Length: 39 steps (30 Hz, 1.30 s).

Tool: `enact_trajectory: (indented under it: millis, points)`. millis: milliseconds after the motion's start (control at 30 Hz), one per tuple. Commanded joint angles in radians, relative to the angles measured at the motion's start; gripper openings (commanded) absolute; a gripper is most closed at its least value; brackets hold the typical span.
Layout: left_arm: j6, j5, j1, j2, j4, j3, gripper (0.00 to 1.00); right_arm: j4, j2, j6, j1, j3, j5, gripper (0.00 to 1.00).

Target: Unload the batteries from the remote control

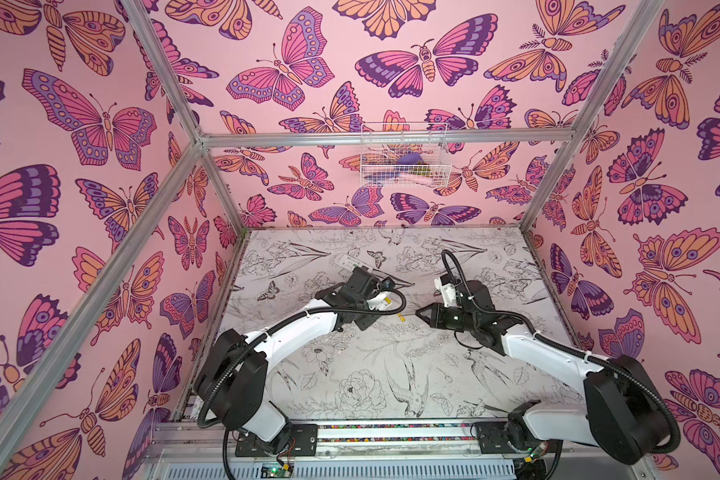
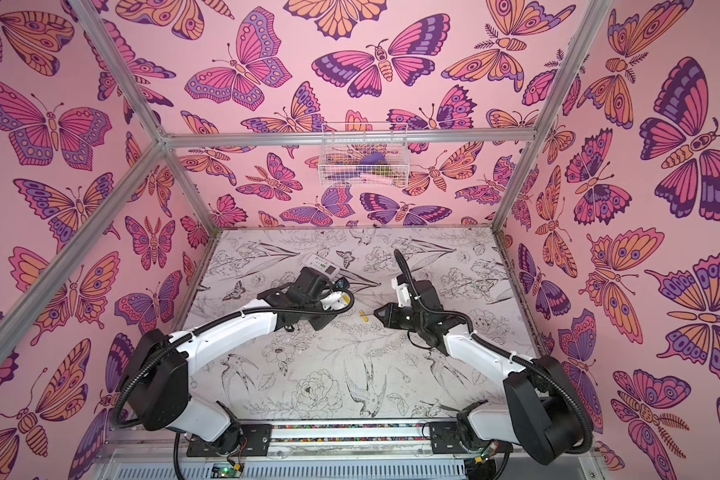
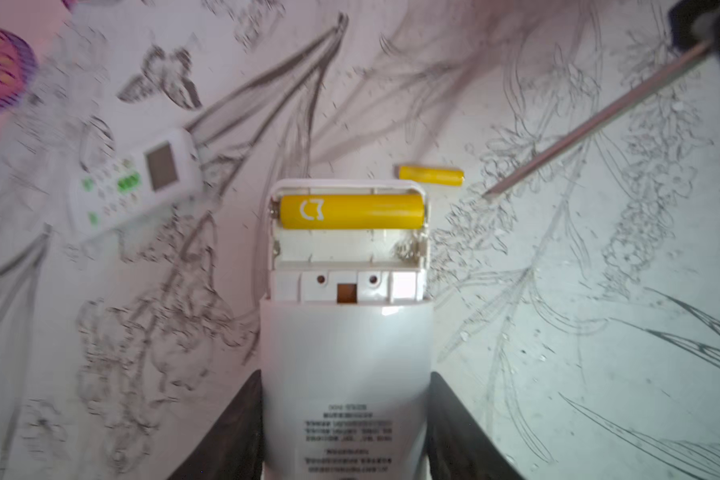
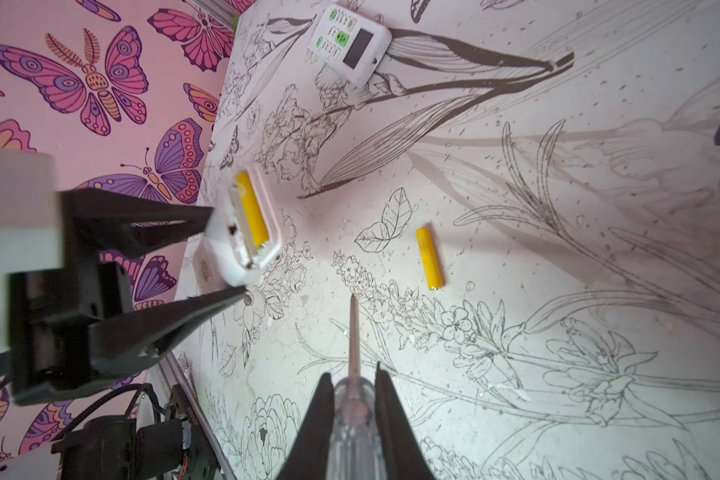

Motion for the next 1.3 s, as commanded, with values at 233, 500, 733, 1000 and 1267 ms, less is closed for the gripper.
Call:
enact_trajectory:
  millis: [233,500,733,1000,1267]
  points:
    - [-0.196,0.083,0.012,0.049,0.0,-0.093,0.0,-0.044,-0.015,0.01,0.121,-0.027,0.09,0.0]
    - [-0.229,0.103,0.012,0.112,0.024,-0.092,0.01,-0.063,-0.033,0.011,0.136,-0.063,0.14,0.0]
    - [-0.242,0.11,0.011,0.153,0.03,-0.098,0.04,-0.02,-0.003,0.029,0.137,-0.078,0.153,0.0]
    - [-0.261,0.102,0.009,0.184,0.027,-0.086,0.23,0.017,0.024,0.046,0.147,-0.078,0.142,0.0]
    - [-0.271,0.121,0.008,0.174,0.027,-0.099,0.52,0.044,0.06,0.055,0.17,-0.078,0.145,0.0]
